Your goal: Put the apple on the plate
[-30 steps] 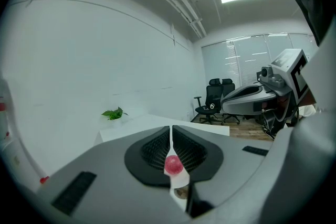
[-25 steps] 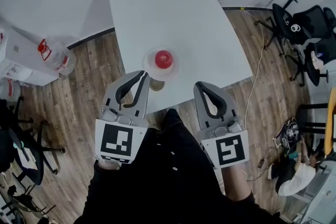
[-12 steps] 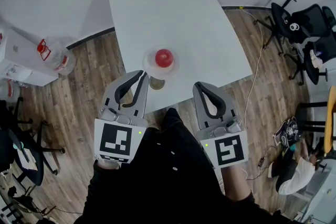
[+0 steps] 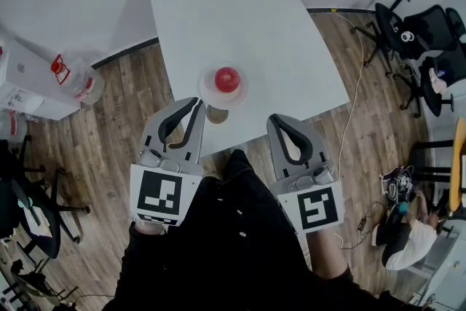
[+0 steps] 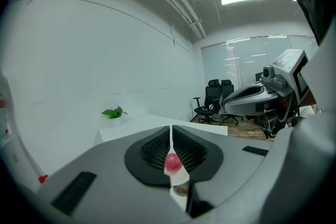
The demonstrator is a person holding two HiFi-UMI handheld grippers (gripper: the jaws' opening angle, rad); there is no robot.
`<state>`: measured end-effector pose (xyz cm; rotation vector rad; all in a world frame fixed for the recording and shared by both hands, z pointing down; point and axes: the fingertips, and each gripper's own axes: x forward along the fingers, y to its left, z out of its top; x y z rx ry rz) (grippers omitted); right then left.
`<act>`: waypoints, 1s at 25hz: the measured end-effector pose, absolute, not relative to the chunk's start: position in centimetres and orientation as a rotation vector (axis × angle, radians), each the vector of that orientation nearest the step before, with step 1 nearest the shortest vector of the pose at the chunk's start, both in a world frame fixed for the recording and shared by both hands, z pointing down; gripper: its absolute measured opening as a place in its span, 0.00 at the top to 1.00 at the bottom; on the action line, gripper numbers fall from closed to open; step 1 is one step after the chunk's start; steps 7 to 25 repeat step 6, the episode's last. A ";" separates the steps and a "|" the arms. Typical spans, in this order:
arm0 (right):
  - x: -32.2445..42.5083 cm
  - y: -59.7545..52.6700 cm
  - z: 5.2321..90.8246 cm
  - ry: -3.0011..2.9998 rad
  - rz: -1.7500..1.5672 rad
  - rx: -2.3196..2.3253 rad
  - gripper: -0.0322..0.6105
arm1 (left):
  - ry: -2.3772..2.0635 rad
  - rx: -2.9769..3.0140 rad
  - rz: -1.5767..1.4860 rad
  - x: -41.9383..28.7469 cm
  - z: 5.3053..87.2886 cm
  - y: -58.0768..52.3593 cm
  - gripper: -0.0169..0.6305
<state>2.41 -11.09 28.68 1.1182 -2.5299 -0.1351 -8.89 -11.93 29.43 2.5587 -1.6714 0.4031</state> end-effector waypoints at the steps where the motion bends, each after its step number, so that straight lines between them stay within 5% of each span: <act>1: 2.5 -11.1 28.7 -2.530 -0.136 1.119 0.89 | -1.669 2.583 0.407 -8.8 29.4 -12.0 0.93; 25: 3.1 -11.0 28.5 -2.532 -0.138 1.122 0.89 | -1.664 2.605 0.413 -8.1 29.3 -11.8 0.93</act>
